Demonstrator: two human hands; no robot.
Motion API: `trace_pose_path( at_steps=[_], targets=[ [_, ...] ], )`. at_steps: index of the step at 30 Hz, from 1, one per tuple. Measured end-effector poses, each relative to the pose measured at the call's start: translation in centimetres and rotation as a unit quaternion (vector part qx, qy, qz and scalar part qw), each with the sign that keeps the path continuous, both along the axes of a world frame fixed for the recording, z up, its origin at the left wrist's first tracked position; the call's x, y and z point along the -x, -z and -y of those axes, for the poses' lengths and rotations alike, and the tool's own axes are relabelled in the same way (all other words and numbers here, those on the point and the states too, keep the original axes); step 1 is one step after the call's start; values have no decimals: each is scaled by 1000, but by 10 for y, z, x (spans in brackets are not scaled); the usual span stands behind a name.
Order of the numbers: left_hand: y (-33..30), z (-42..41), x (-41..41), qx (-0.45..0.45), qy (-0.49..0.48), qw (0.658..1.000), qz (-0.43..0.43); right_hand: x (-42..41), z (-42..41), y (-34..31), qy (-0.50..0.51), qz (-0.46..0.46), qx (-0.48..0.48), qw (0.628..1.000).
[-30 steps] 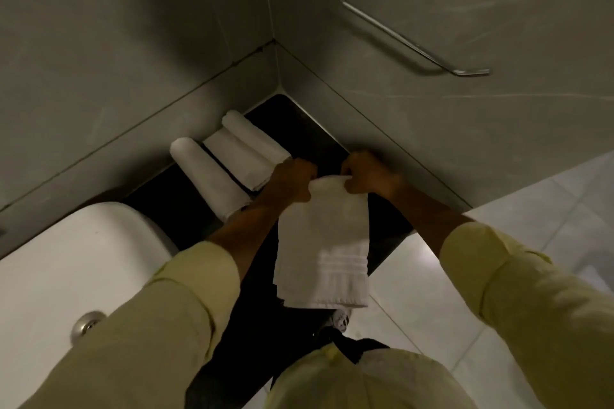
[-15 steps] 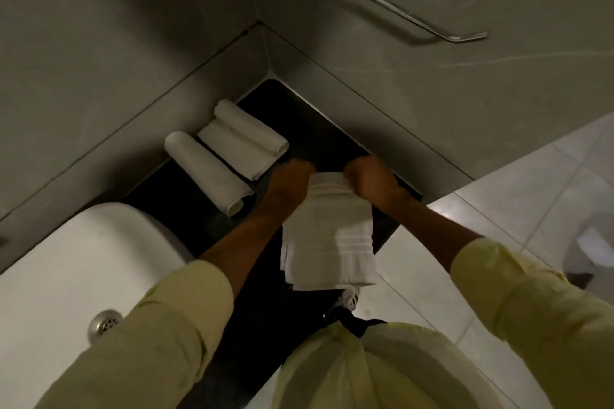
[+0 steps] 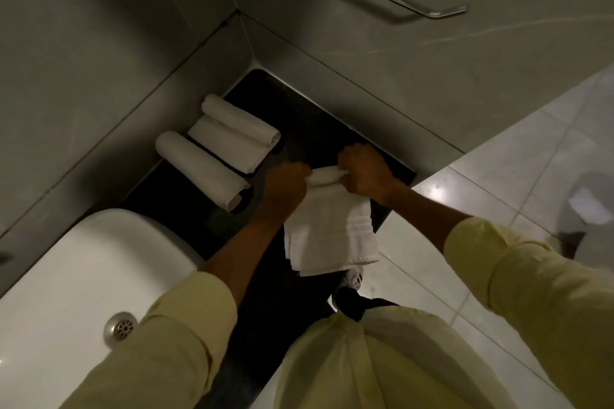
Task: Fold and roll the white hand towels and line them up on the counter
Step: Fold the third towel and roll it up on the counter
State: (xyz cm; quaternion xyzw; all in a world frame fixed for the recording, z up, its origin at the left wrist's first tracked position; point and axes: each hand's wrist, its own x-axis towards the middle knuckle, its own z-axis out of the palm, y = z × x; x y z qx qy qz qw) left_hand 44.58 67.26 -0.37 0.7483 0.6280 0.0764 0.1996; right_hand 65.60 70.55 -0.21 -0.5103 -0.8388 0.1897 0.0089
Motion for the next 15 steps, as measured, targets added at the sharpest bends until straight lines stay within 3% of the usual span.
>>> trace_pose_path(
  at_steps=[3, 6, 10, 13, 15],
  targets=[
    [18, 50, -3, -36, 79, 993, -81, 1, 48, 12, -5, 89, -79, 993],
    [27, 83, -6, -6, 114, 986, -125, -4, 94, 23, 28, 71, -45, 996],
    [0, 76, -13, 41, 21, 998, -52, 1, 86, 4, 50, 57, -1, 997],
    [-21, 40, -17, 95, -25, 993, -71, 6, 42, -15, 89, 56, 75, 992],
    [-25, 16, -18, 114, -18, 991, -71, 8, 21, -20, 44, 108, 95, 989]
  ],
)
